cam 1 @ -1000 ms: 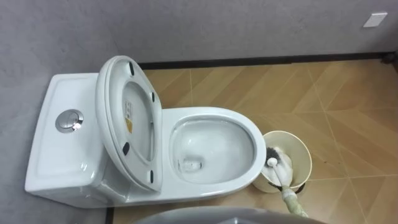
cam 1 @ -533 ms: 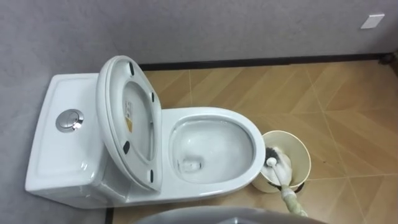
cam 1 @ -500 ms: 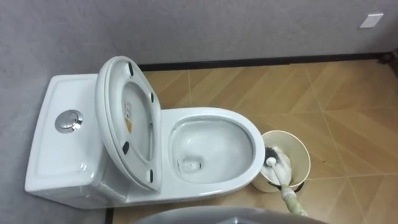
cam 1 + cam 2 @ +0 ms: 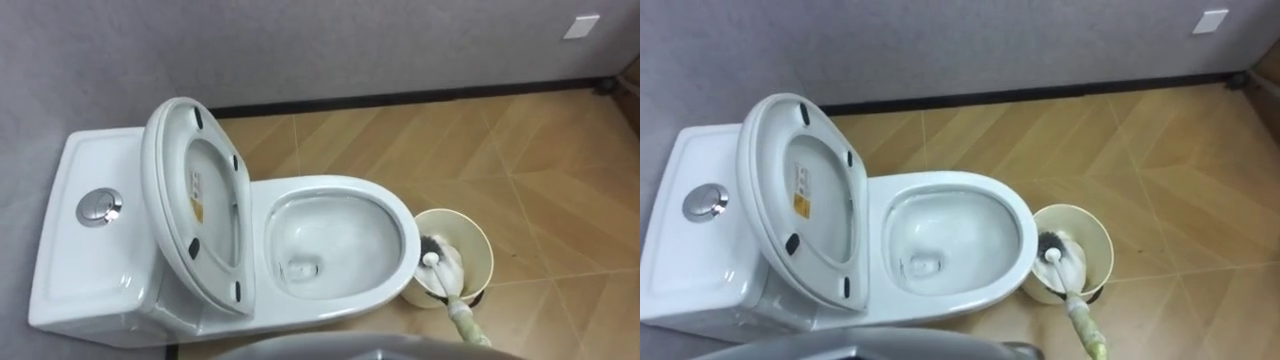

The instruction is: Brush toilet

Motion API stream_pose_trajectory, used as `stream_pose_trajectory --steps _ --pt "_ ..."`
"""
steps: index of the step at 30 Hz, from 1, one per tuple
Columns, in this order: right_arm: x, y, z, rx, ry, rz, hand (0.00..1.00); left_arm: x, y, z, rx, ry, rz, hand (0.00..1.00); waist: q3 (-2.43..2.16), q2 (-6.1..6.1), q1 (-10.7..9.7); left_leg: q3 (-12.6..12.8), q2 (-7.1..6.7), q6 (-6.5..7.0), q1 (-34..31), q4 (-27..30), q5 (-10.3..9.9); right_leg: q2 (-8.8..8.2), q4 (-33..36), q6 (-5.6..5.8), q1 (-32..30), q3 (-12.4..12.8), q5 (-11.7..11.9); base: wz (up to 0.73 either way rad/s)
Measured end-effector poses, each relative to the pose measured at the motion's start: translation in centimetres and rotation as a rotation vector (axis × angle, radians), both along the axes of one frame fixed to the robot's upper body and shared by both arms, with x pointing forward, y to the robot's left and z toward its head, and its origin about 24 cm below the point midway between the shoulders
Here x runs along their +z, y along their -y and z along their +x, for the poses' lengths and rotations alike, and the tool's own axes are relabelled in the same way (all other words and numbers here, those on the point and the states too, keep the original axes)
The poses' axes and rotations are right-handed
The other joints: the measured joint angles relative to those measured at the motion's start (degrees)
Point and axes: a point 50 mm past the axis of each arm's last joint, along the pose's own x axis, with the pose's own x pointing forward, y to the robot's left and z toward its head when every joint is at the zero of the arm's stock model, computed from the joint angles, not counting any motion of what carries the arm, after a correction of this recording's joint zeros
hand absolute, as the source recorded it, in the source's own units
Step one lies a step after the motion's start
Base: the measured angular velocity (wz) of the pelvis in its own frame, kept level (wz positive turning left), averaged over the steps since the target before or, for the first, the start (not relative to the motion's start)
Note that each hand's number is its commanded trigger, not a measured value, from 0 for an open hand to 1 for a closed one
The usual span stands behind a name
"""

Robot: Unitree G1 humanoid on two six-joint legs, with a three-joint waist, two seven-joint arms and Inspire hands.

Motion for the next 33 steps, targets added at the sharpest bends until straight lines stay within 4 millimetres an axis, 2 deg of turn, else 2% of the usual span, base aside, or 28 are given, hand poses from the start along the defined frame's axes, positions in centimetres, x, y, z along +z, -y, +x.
stream_pose_trajectory --steps 2,7,13,16,24,33 --pt "0.1 0.2 0.4 -0.021 -0.002 -0.027 0.0 0.0 0.0 0.0 0.011 0.004 0.002 0.0 0.05 -0.23 0.1 0.0 0.01 0.0 0.0 0.1 0.0 0.04 -0.1 0.0 -0.2 0.1 0.0 0.0" --pt "0.6 1.9 3.4 0.058 0.023 -0.15 0.0 0.0 -0.1 0.1 0.024 0.025 0.002 0.0 0.04 -0.26 0.0 0.2 0.02 0.0 -0.3 0.3 0.0 0.04 0.2 -0.01 -0.8 0.1 0.0 -0.01" --pt "2.7 4.5 8.4 0.241 0.104 -0.399 0.0 0.2 -0.4 0.9 0.002 0.07 0.015 0.0 0.01 -0.29 0.3 0.3 0.01 0.0 -1.8 0.7 0.0 0.14 0.3 -0.11 -2.3 0.4 0.1 0.0" --pt "4.4 5.5 11.0 0.355 0.164 -0.553 0.0 0.4 -1.1 1.4 -0.027 0.1 0.035 0.0 0.03 -0.47 0.6 0.2 -0.11 -0.01 -2.7 1.1 0.0 0.13 0.6 -0.21 -3.0 0.0 0.2 0.0" --pt "5.8 4.8 14.4 0.676 0.229 -0.689 0.0 0.4 -1.2 2.8 -0.067 0.155 0.054 0.0 0.02 -0.53 2.2 0.2 0.12 -0.02 -3.2 1.1 0.0 0.13 1.1 -0.26 -3.7 0.0 0.3 -0.01" --pt "6.2 3.4 16.5 0.918 0.291 -0.694 0.0 0.6 -1.5 3.3 -0.103 0.164 0.06 0.0 -0.19 -0.85 3.6 0.0 0.2 0.02 -5.4 2.4 0.0 -0.37 1.3 -0.31 -5.4 -0.1 0.3 0.02"
